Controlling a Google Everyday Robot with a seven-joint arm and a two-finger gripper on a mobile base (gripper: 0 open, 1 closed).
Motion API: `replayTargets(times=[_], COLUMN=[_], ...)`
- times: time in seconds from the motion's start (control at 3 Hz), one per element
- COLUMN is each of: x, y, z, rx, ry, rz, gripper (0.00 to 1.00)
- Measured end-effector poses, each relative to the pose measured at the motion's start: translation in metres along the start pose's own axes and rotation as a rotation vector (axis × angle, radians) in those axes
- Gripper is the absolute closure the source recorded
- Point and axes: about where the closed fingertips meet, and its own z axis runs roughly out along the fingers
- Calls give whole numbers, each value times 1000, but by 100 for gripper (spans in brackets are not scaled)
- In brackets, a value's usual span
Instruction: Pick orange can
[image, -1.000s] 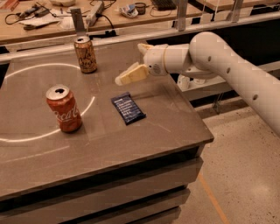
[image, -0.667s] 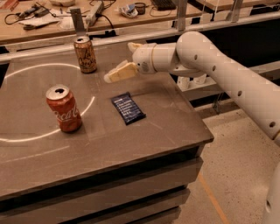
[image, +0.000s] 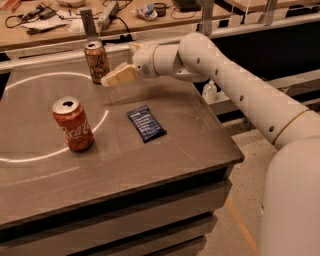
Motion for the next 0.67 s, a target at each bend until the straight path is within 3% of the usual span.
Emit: replayTargets(times=[0.67], x=[5], y=[-19], z=[59], rx=[-31], ry=[-7], rz=[33], gripper=[0])
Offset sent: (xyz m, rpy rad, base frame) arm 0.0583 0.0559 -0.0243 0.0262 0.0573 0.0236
